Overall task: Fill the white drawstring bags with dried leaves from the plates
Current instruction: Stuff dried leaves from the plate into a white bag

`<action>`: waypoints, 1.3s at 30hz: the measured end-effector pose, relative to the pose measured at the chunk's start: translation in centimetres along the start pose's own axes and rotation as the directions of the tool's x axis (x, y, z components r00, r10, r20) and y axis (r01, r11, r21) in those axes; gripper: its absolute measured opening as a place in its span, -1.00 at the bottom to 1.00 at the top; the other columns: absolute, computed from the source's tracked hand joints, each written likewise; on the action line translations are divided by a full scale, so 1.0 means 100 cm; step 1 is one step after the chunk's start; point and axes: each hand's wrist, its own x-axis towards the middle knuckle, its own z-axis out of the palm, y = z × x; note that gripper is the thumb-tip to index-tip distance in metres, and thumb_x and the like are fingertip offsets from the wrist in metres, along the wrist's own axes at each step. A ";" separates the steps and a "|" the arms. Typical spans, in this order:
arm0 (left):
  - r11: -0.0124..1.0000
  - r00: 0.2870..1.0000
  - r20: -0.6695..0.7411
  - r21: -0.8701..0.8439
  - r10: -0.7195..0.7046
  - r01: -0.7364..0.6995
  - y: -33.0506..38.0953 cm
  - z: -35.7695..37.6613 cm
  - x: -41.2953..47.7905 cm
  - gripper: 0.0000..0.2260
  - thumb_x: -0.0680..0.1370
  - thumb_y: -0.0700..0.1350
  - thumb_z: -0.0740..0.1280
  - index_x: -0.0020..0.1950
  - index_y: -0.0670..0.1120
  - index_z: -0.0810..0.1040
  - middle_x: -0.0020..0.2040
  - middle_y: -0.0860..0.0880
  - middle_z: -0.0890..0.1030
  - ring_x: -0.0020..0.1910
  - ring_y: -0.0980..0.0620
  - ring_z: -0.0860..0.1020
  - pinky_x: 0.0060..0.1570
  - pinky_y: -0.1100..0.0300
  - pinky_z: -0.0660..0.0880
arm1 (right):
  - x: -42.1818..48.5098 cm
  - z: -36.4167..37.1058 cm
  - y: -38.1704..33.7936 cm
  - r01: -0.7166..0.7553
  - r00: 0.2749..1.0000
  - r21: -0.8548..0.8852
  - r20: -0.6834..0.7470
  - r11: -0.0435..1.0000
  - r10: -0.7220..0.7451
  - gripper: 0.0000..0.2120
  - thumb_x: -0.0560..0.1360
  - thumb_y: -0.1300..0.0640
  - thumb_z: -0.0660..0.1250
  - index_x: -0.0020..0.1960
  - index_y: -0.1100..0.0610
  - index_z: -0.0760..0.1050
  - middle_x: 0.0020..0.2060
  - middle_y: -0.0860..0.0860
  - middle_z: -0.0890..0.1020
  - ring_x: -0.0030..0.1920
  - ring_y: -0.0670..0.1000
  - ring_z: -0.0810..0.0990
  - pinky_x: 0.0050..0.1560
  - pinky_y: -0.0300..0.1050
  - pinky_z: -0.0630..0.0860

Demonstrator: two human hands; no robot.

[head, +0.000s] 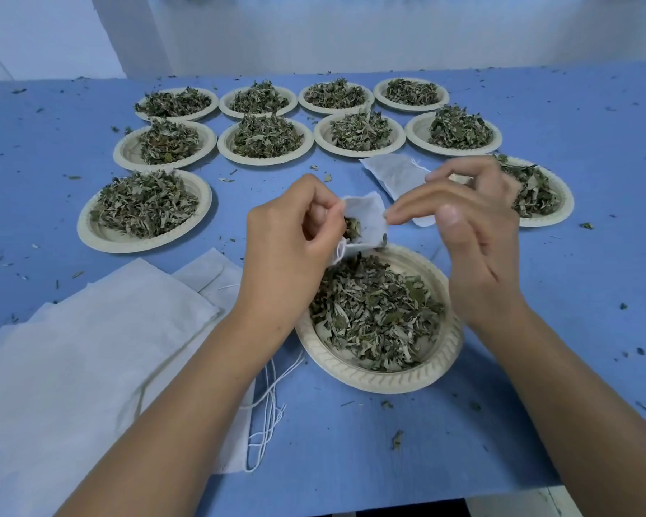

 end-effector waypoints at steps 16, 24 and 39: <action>0.993 0.995 -0.035 -0.076 -0.098 0.095 0.003 -0.002 0.002 -0.82 0.56 -0.21 0.37 -0.23 -0.05 0.52 -0.46 0.08 0.44 -0.48 0.15 0.38 -0.41 0.23 0.37 | 0.007 -0.009 0.005 0.111 0.944 -0.199 0.327 0.974 -0.041 -0.64 0.29 -0.07 0.55 0.00 0.07 0.61 -0.04 -0.18 0.60 0.23 -0.06 0.39 0.32 -0.04 0.02; 0.997 0.974 -0.220 -0.047 -0.062 0.053 0.002 -0.009 0.005 -0.88 0.57 -0.23 0.32 -0.18 -0.15 0.52 -0.39 -0.09 0.51 -0.41 -0.13 0.50 -0.35 0.03 0.46 | 0.003 0.001 -0.001 0.057 0.949 0.024 0.309 0.998 -0.061 -0.77 0.43 0.02 0.48 -0.22 0.17 0.54 -0.21 -0.02 0.61 -0.10 0.01 0.55 0.13 0.03 0.35; 0.999 0.967 -0.254 -0.052 -0.024 0.011 0.001 -0.009 0.005 -0.88 0.57 -0.21 0.32 -0.17 -0.17 0.53 -0.40 -0.05 0.49 -0.42 -0.08 0.48 -0.36 0.09 0.45 | -0.006 0.018 -0.003 -0.027 0.754 0.107 0.655 0.994 -0.050 -0.89 0.40 0.33 0.49 -0.09 0.22 0.65 -0.08 0.04 0.64 0.03 0.02 0.58 0.12 0.03 0.48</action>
